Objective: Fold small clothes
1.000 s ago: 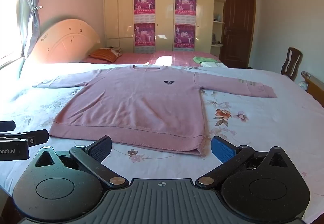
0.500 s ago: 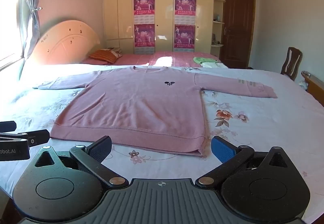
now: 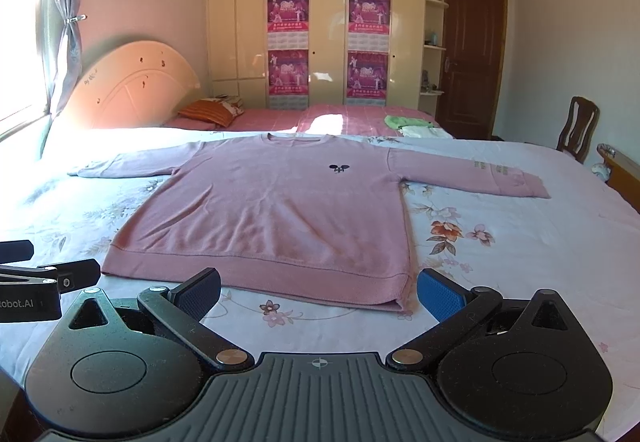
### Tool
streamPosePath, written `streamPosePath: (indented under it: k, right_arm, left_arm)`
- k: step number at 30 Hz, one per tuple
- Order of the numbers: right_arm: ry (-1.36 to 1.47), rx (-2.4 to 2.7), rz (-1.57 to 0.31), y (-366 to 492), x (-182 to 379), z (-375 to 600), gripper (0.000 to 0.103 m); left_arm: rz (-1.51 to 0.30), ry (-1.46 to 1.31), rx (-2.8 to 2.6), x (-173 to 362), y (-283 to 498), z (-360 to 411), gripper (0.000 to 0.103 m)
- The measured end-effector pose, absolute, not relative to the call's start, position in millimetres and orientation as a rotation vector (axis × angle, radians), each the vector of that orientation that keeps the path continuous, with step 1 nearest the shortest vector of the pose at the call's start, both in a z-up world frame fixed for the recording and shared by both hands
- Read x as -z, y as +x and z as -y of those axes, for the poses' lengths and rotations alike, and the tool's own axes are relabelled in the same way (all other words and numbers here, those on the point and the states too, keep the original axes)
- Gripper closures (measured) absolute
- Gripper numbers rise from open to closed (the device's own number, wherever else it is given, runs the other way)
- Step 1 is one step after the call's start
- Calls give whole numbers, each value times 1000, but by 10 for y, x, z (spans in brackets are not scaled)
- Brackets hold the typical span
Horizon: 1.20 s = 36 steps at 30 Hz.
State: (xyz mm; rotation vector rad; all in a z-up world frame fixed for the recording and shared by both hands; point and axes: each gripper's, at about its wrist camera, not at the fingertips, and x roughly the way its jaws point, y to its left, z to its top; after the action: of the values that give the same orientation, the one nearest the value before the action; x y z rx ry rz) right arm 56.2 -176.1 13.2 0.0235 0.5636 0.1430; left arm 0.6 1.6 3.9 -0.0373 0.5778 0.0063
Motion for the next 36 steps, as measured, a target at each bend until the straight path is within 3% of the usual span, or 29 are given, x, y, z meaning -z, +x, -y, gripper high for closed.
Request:
streamPosePath:
  k: [36]
  right_arm:
    - [26, -148, -556, 519, -161, 1769, 0]
  left_arm:
    - [-578, -41, -10, -38, -37, -80, 0]
